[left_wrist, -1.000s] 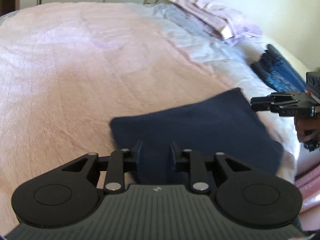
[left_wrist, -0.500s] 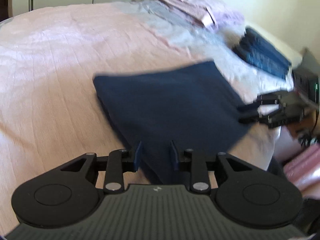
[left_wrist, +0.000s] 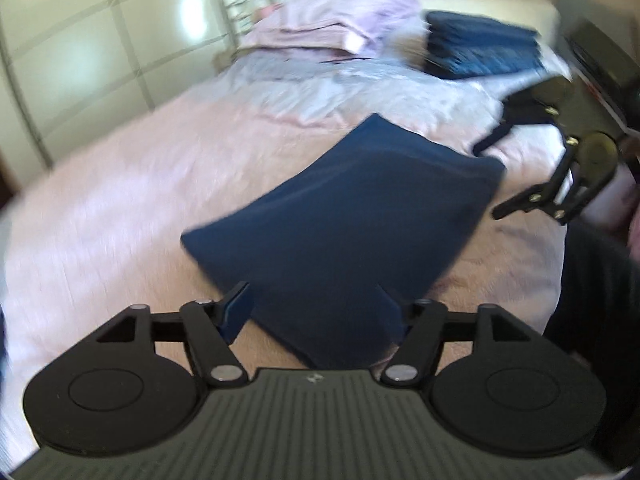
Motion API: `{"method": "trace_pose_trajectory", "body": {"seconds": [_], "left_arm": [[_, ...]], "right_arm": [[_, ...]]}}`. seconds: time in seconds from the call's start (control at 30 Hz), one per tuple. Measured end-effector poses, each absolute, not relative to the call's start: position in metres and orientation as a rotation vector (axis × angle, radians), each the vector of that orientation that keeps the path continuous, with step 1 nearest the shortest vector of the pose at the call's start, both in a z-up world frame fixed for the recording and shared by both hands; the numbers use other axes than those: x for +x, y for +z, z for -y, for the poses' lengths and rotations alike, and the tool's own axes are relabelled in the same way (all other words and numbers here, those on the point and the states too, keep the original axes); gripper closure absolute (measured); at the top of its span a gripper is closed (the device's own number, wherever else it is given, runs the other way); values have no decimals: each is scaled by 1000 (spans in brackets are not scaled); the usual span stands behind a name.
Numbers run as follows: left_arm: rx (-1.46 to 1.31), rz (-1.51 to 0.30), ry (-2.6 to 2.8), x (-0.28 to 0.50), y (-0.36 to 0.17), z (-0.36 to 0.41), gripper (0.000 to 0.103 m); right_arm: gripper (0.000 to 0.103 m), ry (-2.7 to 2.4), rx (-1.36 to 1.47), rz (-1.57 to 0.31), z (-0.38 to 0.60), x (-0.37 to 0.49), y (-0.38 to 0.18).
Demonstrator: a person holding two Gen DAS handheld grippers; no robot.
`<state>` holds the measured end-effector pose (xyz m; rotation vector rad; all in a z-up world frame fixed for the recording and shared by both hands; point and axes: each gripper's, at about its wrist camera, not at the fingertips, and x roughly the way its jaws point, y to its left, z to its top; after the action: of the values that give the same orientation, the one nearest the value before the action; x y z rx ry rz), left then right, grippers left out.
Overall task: Fold clothes
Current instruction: 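Grasp the folded navy garment edge with the left tool while the right tool grasps it too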
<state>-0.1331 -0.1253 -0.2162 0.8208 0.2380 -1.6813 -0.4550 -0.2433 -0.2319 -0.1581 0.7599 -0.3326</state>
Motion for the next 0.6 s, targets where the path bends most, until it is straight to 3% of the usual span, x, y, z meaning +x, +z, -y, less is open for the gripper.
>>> {"method": "trace_pose_trajectory", "body": {"seconds": [0.27, 0.3, 0.33, 0.4, 0.47, 0.6], "left_arm": [[1062, 45, -1650, -186, -252, 130, 21], [1089, 81, -1642, -191, -258, 131, 20], [1117, 115, -1632, -195, -263, 133, 19], [1172, 179, -1611, -205, -274, 138, 18], [1203, 228, -1588, -212, -281, 145, 17], [1297, 354, -1493, -227, -301, 163, 17]], "right_arm": [[30, -264, -773, -871, 200, -408, -288], [37, -257, -810, -876, 200, -405, -293], [56, -247, -831, -879, 202, -402, -296], [73, -231, -800, -888, 209, -401, -291], [80, -242, -762, -867, 215, -403, -276], [82, -268, -691, -828, 225, -406, -247]]}}
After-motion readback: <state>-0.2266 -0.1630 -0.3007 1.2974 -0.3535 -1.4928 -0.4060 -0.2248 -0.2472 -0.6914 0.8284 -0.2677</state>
